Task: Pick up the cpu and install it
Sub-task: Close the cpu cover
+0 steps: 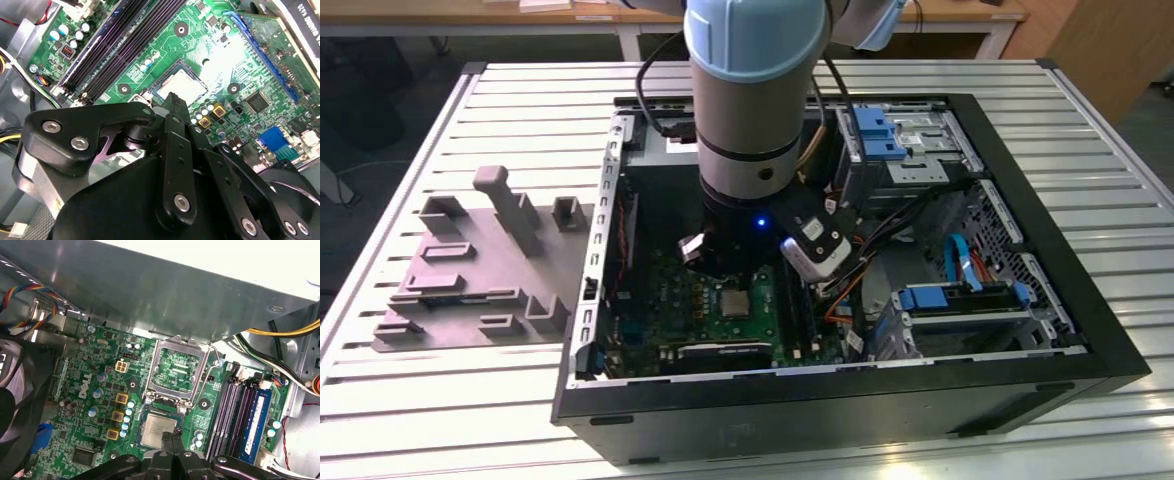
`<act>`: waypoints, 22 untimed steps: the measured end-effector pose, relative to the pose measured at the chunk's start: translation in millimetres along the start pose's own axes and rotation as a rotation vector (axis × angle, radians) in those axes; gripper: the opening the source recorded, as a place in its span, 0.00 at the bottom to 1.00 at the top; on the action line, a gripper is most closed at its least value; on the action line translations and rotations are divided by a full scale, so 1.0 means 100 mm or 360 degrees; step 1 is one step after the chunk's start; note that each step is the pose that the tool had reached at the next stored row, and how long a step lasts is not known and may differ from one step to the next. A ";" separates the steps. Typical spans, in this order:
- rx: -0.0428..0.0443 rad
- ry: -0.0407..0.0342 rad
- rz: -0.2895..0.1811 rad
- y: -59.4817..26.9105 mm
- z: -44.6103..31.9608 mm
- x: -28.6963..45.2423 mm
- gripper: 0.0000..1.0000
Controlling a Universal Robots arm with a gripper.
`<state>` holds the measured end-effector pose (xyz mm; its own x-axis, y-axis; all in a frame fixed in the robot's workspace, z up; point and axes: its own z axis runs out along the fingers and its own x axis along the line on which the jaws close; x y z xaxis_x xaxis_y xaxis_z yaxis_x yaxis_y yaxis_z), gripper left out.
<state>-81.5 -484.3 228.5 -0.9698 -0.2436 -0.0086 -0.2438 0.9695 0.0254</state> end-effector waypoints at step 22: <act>-0.0004 0.0006 -0.0239 0.000 0.001 0.000 0.11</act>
<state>-81.5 -484.3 228.4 -0.9224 -0.3861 -0.0090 -0.3862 0.9220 0.0268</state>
